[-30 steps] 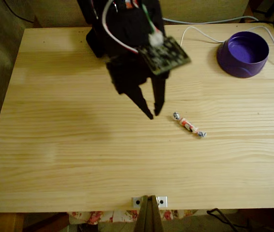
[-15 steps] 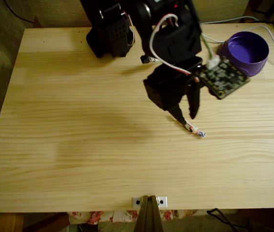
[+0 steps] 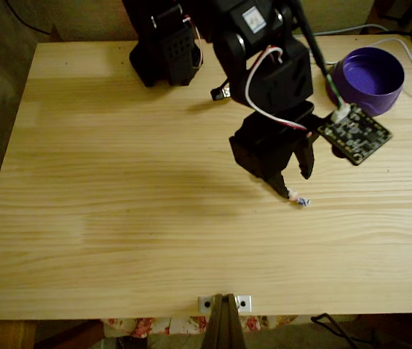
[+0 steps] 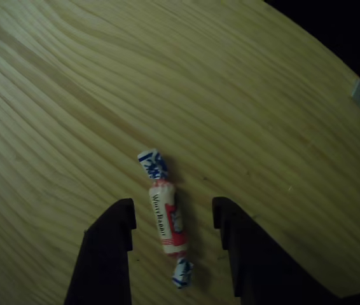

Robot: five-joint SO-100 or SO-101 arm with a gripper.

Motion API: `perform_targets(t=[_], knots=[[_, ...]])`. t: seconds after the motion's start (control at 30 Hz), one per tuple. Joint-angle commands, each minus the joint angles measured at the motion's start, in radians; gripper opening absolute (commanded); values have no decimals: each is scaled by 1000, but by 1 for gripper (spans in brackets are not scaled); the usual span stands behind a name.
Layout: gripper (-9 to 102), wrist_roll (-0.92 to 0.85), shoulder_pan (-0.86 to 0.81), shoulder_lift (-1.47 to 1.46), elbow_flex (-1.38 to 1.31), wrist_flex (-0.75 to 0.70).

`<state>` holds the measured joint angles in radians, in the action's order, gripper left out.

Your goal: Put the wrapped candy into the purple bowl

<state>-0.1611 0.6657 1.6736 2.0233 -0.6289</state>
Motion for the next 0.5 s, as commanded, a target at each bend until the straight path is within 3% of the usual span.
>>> perform_targets(t=[0.0, 0.47], knots=[[22, -35, -9, 5, -32, 17], [24, -37, -11, -91, -74, -25]])
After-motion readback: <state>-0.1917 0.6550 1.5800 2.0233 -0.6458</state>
